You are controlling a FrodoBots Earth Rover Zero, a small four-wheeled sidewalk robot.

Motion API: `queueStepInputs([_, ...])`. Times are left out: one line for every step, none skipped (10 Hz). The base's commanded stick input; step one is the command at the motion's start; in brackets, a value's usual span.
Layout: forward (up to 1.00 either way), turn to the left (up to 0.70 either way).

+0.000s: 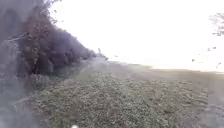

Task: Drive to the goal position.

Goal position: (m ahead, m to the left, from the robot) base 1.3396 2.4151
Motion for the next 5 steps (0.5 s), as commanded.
queueStepInputs([0.60,0.00])
queueStepInputs([0.60,0.00])
queueStepInputs([0.60,0.00])
queueStepInputs([0.60,0.00])
queueStepInputs([0.60,0.00])
